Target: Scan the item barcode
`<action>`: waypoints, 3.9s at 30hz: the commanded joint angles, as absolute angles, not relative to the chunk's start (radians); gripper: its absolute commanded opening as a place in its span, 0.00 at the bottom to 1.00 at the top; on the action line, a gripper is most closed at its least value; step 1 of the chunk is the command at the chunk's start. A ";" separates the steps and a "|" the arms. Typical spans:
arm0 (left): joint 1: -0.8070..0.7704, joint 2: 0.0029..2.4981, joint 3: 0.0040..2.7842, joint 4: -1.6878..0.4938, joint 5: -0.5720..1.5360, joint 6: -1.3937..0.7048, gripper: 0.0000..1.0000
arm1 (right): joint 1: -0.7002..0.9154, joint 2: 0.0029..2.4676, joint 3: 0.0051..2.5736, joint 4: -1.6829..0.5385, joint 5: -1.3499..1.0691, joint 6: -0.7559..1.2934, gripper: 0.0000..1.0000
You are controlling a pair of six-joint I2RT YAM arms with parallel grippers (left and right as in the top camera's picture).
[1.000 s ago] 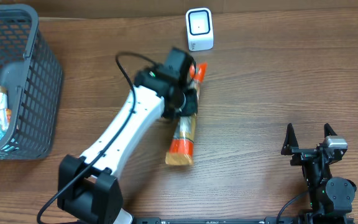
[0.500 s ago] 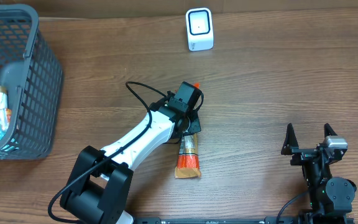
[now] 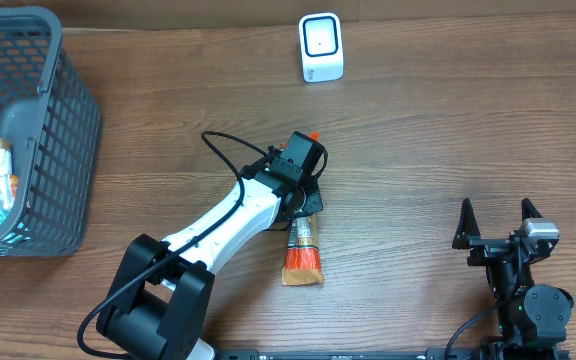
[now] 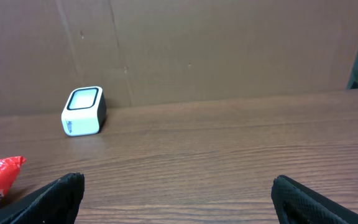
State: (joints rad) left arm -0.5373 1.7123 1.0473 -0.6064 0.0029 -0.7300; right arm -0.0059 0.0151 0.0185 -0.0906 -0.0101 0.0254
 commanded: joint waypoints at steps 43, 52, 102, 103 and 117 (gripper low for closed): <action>-0.519 1.758 1.368 -1.009 0.034 -0.467 1.00 | -0.008 0.007 0.008 -0.084 0.002 0.021 1.00; -0.450 1.755 1.698 -1.270 -0.100 -0.432 0.96 | -0.008 0.007 0.008 -0.084 0.002 0.021 1.00; 0.845 2.295 2.318 -1.543 -0.316 -0.374 1.00 | -0.008 0.007 0.008 -0.084 0.002 0.021 1.00; 0.850 2.314 2.318 -1.542 -0.316 -0.374 1.00 | -0.008 0.007 0.008 -0.084 0.002 0.021 1.00; 0.874 2.482 2.318 -1.461 -0.313 -0.322 1.00 | -0.008 0.007 0.008 -0.084 0.002 0.021 1.00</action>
State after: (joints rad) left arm 0.8604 2.4710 2.3184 -1.4685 -0.3199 -0.3603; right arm -0.0059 0.0151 0.0185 -0.0898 -0.0101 0.0254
